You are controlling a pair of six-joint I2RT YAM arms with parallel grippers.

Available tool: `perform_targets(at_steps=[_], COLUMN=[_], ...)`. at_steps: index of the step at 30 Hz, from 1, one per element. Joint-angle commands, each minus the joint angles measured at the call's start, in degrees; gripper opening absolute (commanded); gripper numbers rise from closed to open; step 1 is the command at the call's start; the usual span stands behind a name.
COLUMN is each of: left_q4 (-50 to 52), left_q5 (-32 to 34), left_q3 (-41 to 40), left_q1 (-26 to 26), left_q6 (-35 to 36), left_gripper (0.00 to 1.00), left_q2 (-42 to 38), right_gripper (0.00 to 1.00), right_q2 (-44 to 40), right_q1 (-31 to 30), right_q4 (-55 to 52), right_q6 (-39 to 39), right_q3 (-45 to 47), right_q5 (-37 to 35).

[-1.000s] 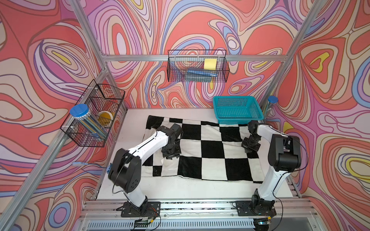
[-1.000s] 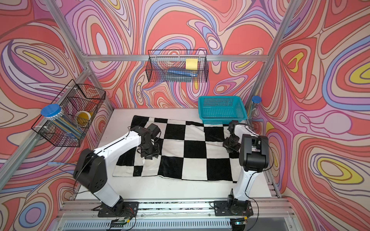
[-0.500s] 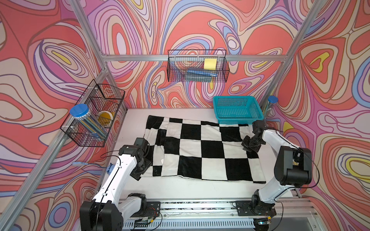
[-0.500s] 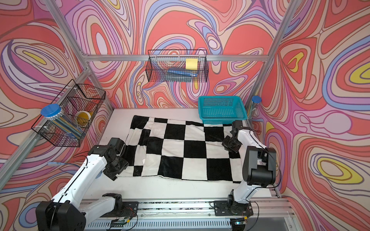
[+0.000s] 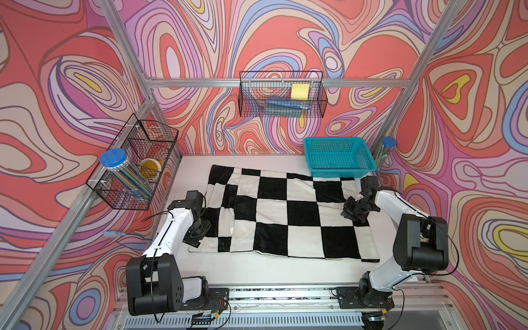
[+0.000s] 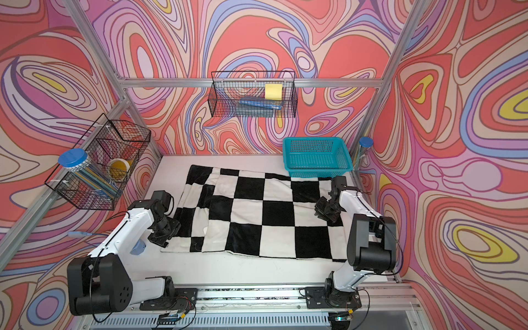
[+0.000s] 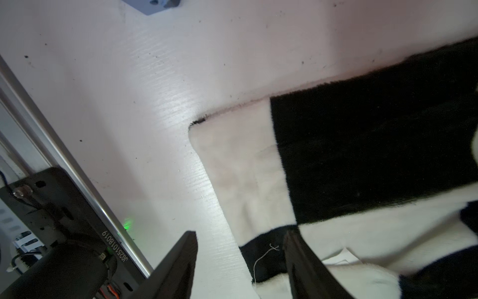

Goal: Roll up the pillowcase
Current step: Adjust the pillowcase at the center of the board, then fold the pillowcase at the center of the board.

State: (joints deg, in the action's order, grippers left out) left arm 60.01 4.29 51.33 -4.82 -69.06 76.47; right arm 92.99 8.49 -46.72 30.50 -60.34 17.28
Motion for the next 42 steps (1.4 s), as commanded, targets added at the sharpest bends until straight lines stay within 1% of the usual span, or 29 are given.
perform_targets(at_steps=[1, 4, 7, 9, 12, 14, 21, 27, 28, 29, 30, 32, 34, 35, 38, 42], left_q4=[2.74, 2.7, 2.7, 1.61, 1.28, 1.26, -1.41, -4.73, -4.85, -4.77, -5.12, -4.86, -4.14, -4.28, -3.16, -3.61], left_q5=[2.25, 2.17, 3.92, 3.63, 3.91, 4.68, 7.44, 7.38, 7.34, 7.63, 7.59, 7.66, 7.98, 7.5, 7.69, 9.29], left_q3=[0.74, 0.62, -0.06, -1.0, -1.32, -1.32, -2.72, -3.86, -3.68, -3.34, -3.21, -2.31, -1.33, -0.83, 0.42, 0.58], left_q1=[-0.23, -0.21, -0.01, -0.01, 0.24, 1.32, 2.79, 3.5, 3.72, 4.01, 4.35, 5.14, 5.27, 5.3, 6.36, 7.87], left_q6=[-1.25, -3.49, -4.89, -5.25, -5.83, -5.94, -7.6, -7.42, -7.32, -7.49, -7.42, -7.69, -7.33, -6.71, -6.24, -5.58], left_gripper=[0.58, 0.55, 0.55, 0.54, 0.52, 0.52, 0.52, 0.51, 0.45, 0.41, 0.4, 0.4, 0.33, 0.27, 0.15, 0.06], left_q2=[3.93, 6.52, 5.86, 5.32, 7.58, 9.54, 11.64, 15.5, 16.37, 17.02, 17.37, 17.41, 17.81, 18.37, 20.46, 20.23], right_gripper=[0.18, 0.18, 0.18, 0.19, 0.19, 0.21, 0.25, 0.27, 0.27, 0.27, 0.27, 0.27, 0.27, 0.27, 0.27, 0.28], right_q2=[-0.93, -0.38, 0.68, 1.2, 1.42, 1.53, -0.21, -2.18, -2.62, -3.04, -3.5, -4.17, -4.99, -5.45, -6.34, -8.02], right_q1=[-0.05, -0.1, -0.06, -0.07, -0.09, -0.12, -0.06, -0.05, -0.1, -0.07, -0.1, -0.12, -0.09, -0.08, -0.06, -0.11], right_q4=[0.91, 1.11, 1.64, 2.02, 2.76, 2.64, 2.77, 1.66, 1.4, 1.23, 1.12, 0.42, -0.55, -1.02, -2.32, -3.63], right_q6=[0.36, 0.32, 0.42, 0.52, 0.87, 0.88, 0.53, 0.33, 0.3, 0.34, 0.35, 0.42, 0.37, 0.36, 0.26, 0.24], right_q3=[-0.03, -0.29, -0.57, -0.57, -0.22, -0.56, -0.18, -0.02, 0.04, 0.03, 0.04, -0.25, -0.65, -0.93, -1.74, -2.46], right_q5=[1.35, 1.26, 2.08, 2.33, 2.94, 3.11, 2.61, 0.79, 0.4, 0.18, -0.1, -0.49, -1.29, -1.74, -2.83, -3.93])
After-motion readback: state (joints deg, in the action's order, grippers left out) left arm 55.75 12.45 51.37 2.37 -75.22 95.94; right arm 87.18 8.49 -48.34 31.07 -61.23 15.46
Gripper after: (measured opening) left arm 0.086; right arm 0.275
